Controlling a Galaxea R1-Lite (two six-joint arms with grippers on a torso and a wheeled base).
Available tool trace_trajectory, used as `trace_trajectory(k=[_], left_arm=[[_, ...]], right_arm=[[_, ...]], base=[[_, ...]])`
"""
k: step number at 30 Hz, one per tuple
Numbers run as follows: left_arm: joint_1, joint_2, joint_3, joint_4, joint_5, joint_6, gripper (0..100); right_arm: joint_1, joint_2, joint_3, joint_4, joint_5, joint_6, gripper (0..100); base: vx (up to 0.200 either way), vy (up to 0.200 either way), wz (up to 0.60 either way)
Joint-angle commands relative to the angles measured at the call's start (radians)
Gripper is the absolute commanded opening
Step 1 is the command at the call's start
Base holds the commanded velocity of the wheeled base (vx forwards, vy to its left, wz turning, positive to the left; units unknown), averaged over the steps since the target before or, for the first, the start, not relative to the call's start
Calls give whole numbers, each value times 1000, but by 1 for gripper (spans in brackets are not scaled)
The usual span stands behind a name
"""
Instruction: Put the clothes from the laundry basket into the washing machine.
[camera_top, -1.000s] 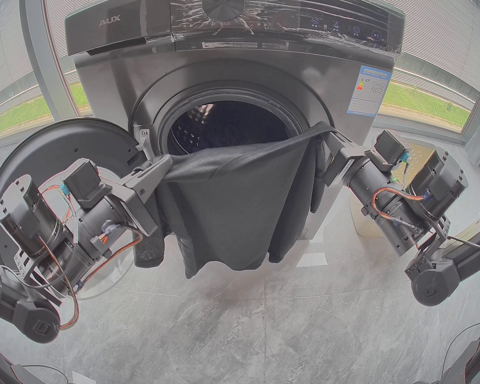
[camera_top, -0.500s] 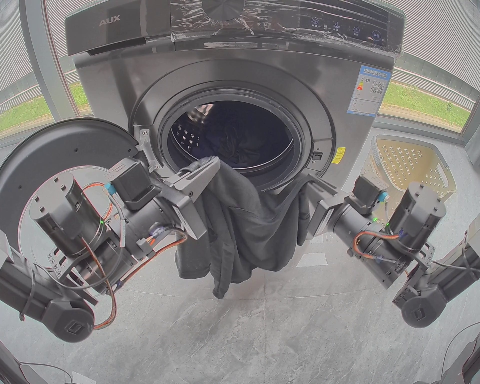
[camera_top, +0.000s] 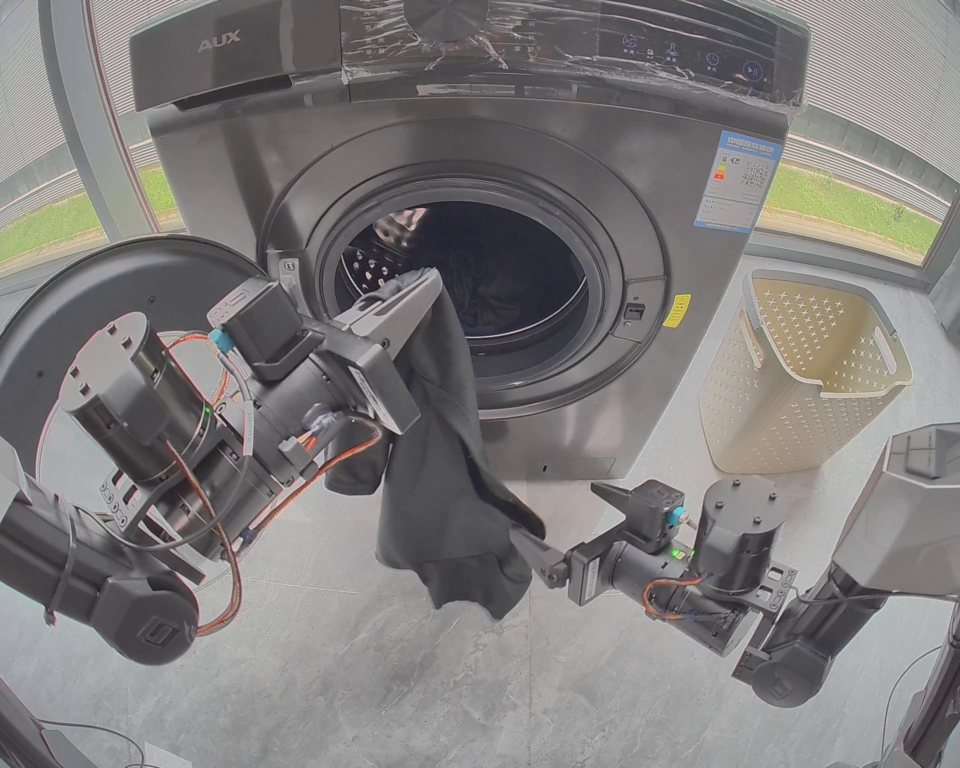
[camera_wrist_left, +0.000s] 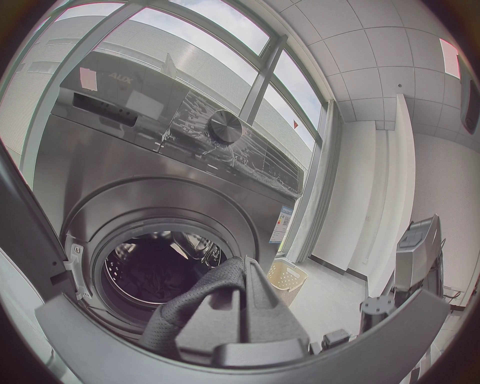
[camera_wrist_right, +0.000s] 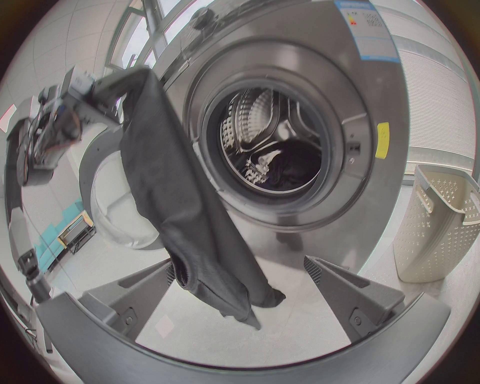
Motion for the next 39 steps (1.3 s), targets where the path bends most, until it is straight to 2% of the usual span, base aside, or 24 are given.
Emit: trace_trajectory(k=[1, 4, 15, 20, 24, 31, 36, 39], left_arm=[[-1, -16, -11, -1, 0, -2, 0], [-6, -24, -11, -1, -2, 0, 0], [-10, -24, -8, -22, -2, 1, 0], [-10, -37, -8, -22, -3, 1, 0], [-12, -47, -11, -22, -5, 0, 0], [-12, -56, -11, -22, -5, -2, 0], [-21, -57, -11, -24, -5, -2, 0], [-27, -57, -11, -24, -5, -3, 0]], right_arm=[[16, 72, -5, -2, 12, -11, 100], [17, 107, -57, -4, 32, -17, 100], [11, 190, -263, 2, 32, -19, 100], [-7, 260, -387, 12, 33, -37, 100], [-15, 311, -451, 13, 36, -39, 100], [0, 363, -491, 7, 64, -39, 100], [13, 420, -566, 9, 64, -39, 100], [13, 467, -649, 9, 62, -37, 100]], base=[[0, 0, 0], [0, 0, 0], [0, 0, 0], [0, 0, 0], [0, 0, 0], [0, 0, 0], [0, 0, 0], [0, 0, 0]])
